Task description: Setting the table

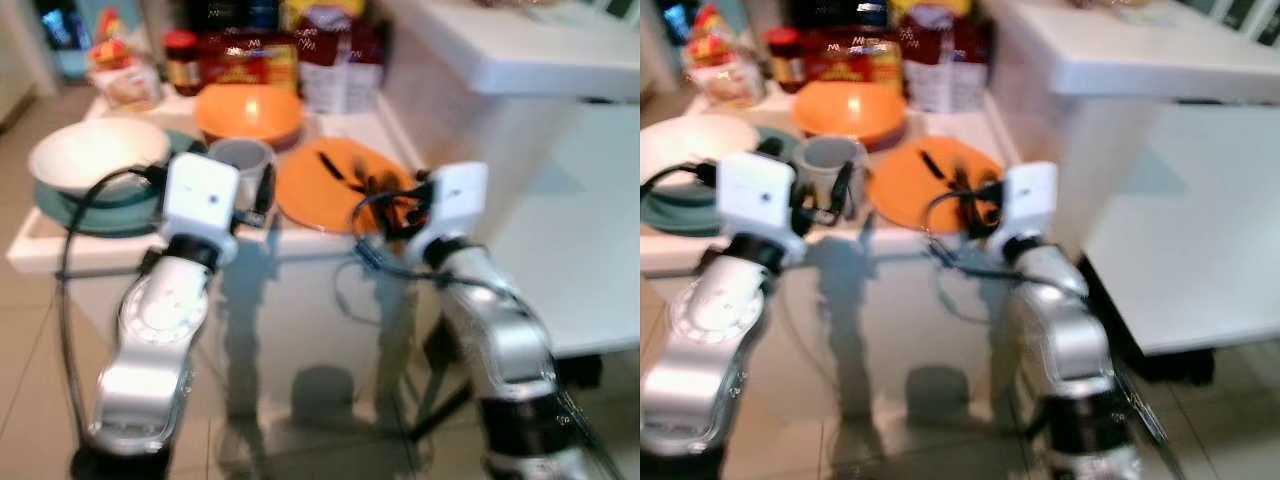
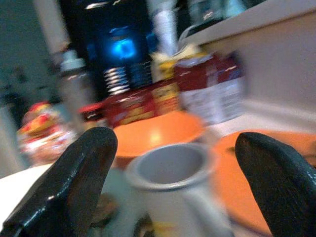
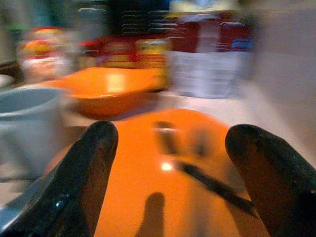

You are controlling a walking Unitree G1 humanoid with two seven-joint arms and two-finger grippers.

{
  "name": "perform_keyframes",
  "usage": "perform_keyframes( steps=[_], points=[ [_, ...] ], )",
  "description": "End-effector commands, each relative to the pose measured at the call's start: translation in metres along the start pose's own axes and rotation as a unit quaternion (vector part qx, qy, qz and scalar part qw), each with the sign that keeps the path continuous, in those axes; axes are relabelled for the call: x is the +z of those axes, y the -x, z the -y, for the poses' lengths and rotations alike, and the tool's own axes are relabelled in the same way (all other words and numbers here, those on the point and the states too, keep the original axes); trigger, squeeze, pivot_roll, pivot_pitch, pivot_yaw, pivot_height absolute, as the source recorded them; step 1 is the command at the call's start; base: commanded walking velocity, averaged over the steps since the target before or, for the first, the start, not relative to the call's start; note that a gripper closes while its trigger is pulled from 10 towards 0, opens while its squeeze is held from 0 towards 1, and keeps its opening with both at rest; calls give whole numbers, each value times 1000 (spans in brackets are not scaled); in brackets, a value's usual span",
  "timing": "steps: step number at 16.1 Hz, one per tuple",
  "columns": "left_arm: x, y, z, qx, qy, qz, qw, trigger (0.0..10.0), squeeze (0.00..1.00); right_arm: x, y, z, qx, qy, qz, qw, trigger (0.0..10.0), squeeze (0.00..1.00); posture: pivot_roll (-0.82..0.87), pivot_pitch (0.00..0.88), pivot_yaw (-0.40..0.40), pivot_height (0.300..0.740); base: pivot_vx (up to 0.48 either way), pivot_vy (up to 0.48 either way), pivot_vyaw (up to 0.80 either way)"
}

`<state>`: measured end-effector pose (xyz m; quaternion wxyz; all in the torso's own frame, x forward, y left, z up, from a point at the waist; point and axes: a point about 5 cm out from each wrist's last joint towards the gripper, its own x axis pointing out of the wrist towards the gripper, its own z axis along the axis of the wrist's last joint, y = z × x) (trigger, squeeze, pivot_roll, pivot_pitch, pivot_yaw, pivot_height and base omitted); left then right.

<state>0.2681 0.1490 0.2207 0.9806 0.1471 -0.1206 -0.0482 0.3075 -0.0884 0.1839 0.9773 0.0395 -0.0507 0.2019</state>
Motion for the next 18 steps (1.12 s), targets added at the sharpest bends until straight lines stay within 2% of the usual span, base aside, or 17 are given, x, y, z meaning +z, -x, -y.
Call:
perform_keyframes(
  steps=[1,2,4,5,9,13,15,18],
  points=[
    [15,-1,6,-37,-9,31,999,10000,0,9,0,9,-8,18,9,1000,10000,1000,14,22,-57,740,0,0,0],
    [27,0,8,-70,-11,60,996,10000,0,13,-3,10,-7,21,12,1000,10000,1000,17,26,-57,740,0,0,0],
    [41,3,5,-114,-7,87,990,10000,0,18,-12,12,-16,38,3,999,10000,1000,23,40,-58,740,0,0,0],
    [47,7,4,-142,-10,94,985,10000,0,20,-17,13,-22,45,-9,999,10000,0,28,44,-60,740,0,0,0],
    [55,13,0,-188,-24,97,977,10000,0,19,-27,15,-32,46,-69,996,10000,0,25,56,-58,740,0,0,0],
    [54,13,4,-220,-17,89,971,10000,0,12,-36,18,-35,52,-111,992,10000,0,19,60,-48,740,0,0,0],
    [50,15,12,-252,-16,71,965,10000,0,5,-40,25,-66,64,-174,980,10000,0,26,62,-59,740,0,0,0],
    [44,24,18,-299,-11,46,953,10000,0,0,-40,26,-77,67,-206,973,10000,0,24,64,-58,740,0,0,0]
  ],
)
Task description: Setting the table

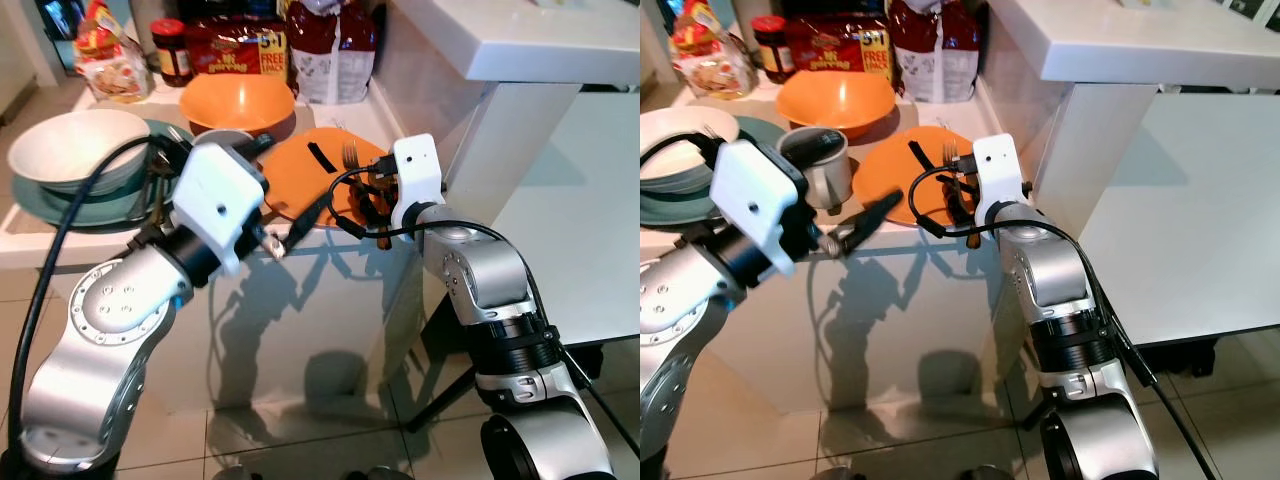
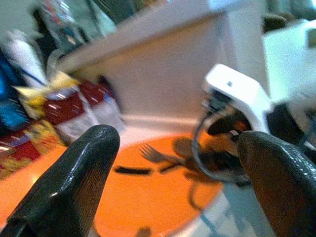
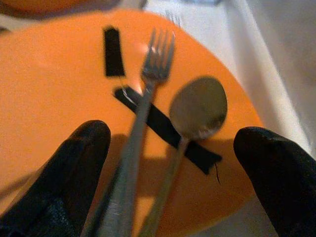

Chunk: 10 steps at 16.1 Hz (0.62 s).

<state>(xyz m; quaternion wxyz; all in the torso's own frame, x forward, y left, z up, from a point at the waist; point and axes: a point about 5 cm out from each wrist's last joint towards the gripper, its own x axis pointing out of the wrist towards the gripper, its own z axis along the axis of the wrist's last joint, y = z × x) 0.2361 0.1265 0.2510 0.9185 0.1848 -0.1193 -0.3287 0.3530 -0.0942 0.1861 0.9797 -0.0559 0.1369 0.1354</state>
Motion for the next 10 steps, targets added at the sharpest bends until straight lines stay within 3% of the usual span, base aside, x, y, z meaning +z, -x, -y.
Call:
perform_keyframes(
  steps=[1,5,10],
  points=[
    [-2,2,11,-49,11,-15,999,10000,0,1,-2,3,-14,7,-18,1000,10000,0,24,66,-57,740,0,0,0],
    [-2,3,17,-61,15,-22,998,10000,0,6,-4,-2,-8,-41,-29,999,10000,0,22,68,-57,740,0,0,0],
    [-1,3,18,-66,17,-28,997,10000,0,5,-5,-3,-14,-25,-40,999,10000,0,22,71,-59,740,0,0,0]
  ],
)
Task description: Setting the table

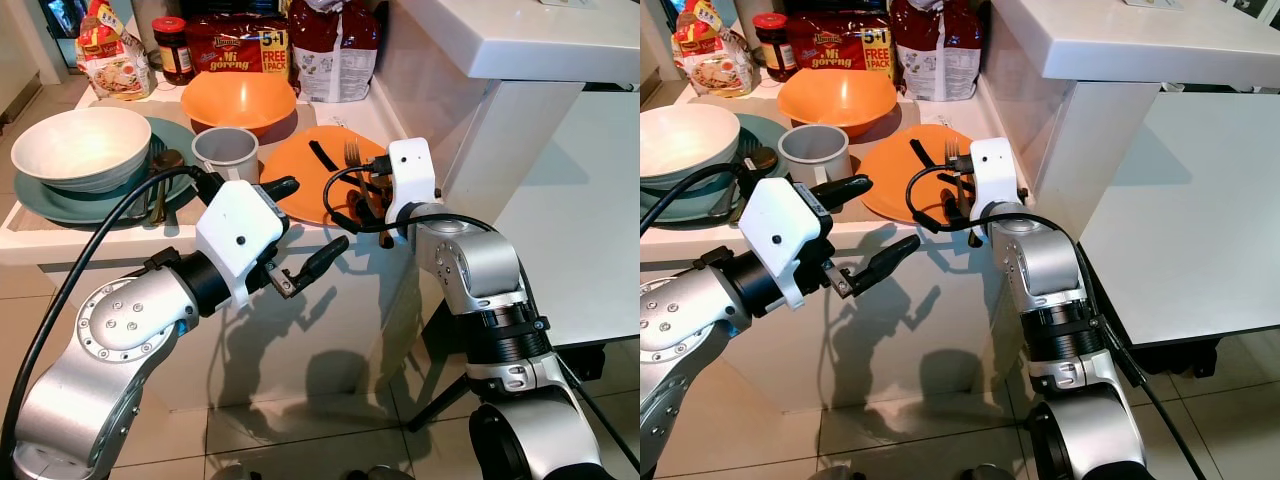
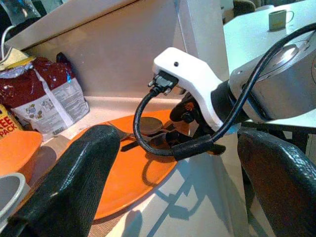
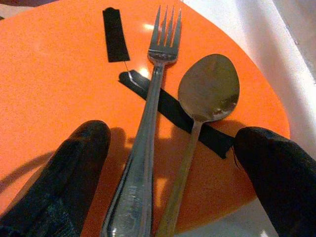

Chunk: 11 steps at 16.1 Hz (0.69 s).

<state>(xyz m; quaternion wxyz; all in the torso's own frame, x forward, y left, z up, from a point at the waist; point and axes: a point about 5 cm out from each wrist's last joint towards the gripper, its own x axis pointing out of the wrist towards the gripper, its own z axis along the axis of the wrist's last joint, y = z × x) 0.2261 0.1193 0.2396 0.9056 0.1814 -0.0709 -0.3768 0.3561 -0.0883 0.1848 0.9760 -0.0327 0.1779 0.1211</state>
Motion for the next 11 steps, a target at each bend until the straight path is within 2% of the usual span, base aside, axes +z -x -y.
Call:
perform_keyframes(
  steps=[1,3,5,11],
  points=[
    [4,-1,3,-7,-6,2,1000,10000,0,7,-2,2,-4,2,5,1000,10000,0,20,73,-59,740,0,0,0],
    [5,-2,1,-1,-9,1,1000,10000,0,23,-8,-2,13,4,46,999,10000,0,25,75,-61,740,0,0,0],
    [6,-1,1,1,-9,0,1000,10000,0,29,-15,-6,30,11,57,998,10000,0,30,81,-65,740,0,0,0],
    [6,2,4,-3,-8,-8,1000,10000,0,32,-35,-7,49,12,51,997,10000,0,42,108,-72,740,0,0,0]
  ],
)
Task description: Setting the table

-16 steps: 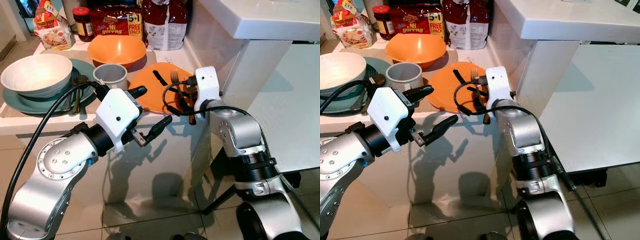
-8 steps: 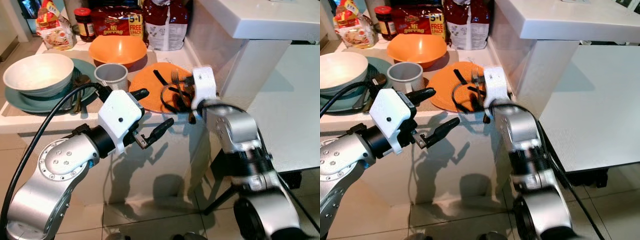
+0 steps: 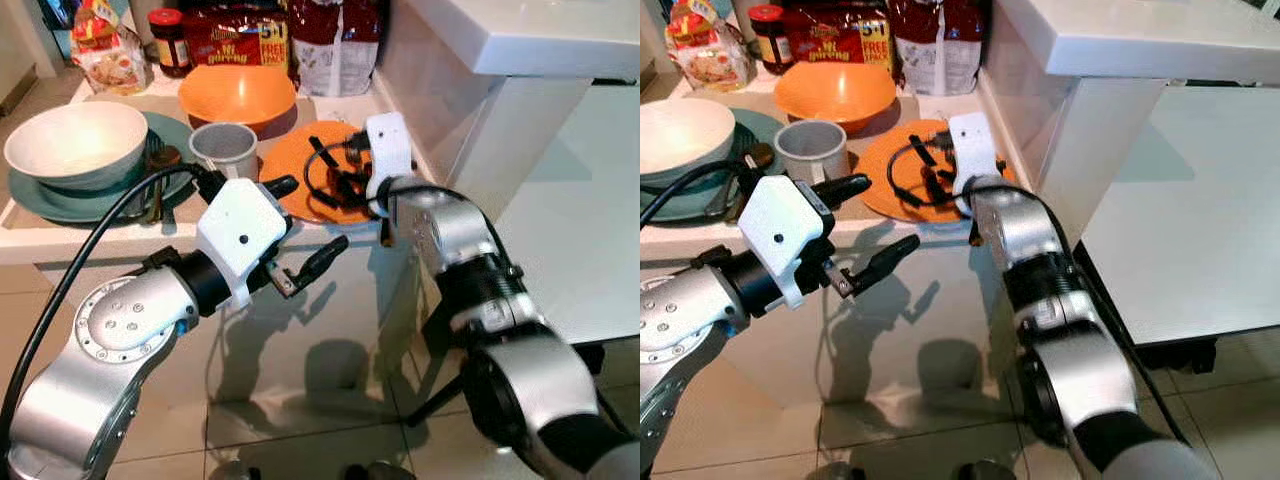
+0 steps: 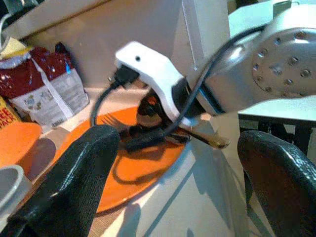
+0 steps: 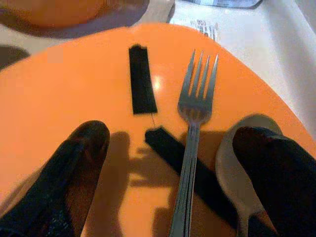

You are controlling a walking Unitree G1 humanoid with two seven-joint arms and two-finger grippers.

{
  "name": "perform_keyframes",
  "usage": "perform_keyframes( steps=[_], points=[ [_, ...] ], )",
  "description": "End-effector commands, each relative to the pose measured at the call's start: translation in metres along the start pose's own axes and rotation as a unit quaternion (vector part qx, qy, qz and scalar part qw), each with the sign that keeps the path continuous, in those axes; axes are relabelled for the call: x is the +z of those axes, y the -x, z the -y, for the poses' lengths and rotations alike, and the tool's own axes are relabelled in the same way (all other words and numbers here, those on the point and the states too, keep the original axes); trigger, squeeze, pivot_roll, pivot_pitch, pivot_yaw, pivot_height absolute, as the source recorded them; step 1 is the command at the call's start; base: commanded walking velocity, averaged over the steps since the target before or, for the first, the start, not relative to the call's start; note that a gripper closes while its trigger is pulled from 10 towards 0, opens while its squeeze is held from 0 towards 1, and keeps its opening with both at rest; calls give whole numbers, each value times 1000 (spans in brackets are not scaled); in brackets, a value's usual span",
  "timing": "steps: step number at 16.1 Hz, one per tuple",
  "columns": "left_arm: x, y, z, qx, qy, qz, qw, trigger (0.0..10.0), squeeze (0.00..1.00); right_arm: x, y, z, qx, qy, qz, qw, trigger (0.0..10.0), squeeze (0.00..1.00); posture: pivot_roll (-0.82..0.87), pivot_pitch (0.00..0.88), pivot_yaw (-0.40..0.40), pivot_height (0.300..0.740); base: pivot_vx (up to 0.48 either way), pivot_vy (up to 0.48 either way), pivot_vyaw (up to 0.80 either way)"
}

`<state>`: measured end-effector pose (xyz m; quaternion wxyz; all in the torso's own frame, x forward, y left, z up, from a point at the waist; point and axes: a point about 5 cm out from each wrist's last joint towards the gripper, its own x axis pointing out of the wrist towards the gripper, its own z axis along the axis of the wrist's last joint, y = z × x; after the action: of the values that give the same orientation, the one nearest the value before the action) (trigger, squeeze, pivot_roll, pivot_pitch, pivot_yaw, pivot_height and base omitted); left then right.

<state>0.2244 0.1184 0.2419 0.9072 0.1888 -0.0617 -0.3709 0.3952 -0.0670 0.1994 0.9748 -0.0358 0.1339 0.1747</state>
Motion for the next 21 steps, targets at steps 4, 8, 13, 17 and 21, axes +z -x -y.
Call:
perform_keyframes(
  steps=[4,8,13,17,21],
  points=[
    [4,3,6,-7,-3,1,1000,10000,0,3,-8,2,14,-23,14,1000,10000,0,48,120,-73,740,0,0,0],
    [4,4,5,-6,-2,-4,1000,10000,0,4,-13,-6,47,-23,22,998,10000,0,54,123,-80,740,0,0,0],
    [4,4,5,-10,-1,-5,1000,10000,0,7,-14,-9,58,-18,27,998,10000,0,55,122,-81,740,0,0,0],
    [4,3,6,-13,-1,-4,1000,10000,0,-5,-15,-5,47,-11,-7,999,3922,0,55,116,-81,740,0,0,0],
    [3,3,7,-15,-2,-6,1000,10000,0,-10,-16,-4,43,-5,-29,999,0,0,54,114,-80,740,0,0,0]
  ],
)
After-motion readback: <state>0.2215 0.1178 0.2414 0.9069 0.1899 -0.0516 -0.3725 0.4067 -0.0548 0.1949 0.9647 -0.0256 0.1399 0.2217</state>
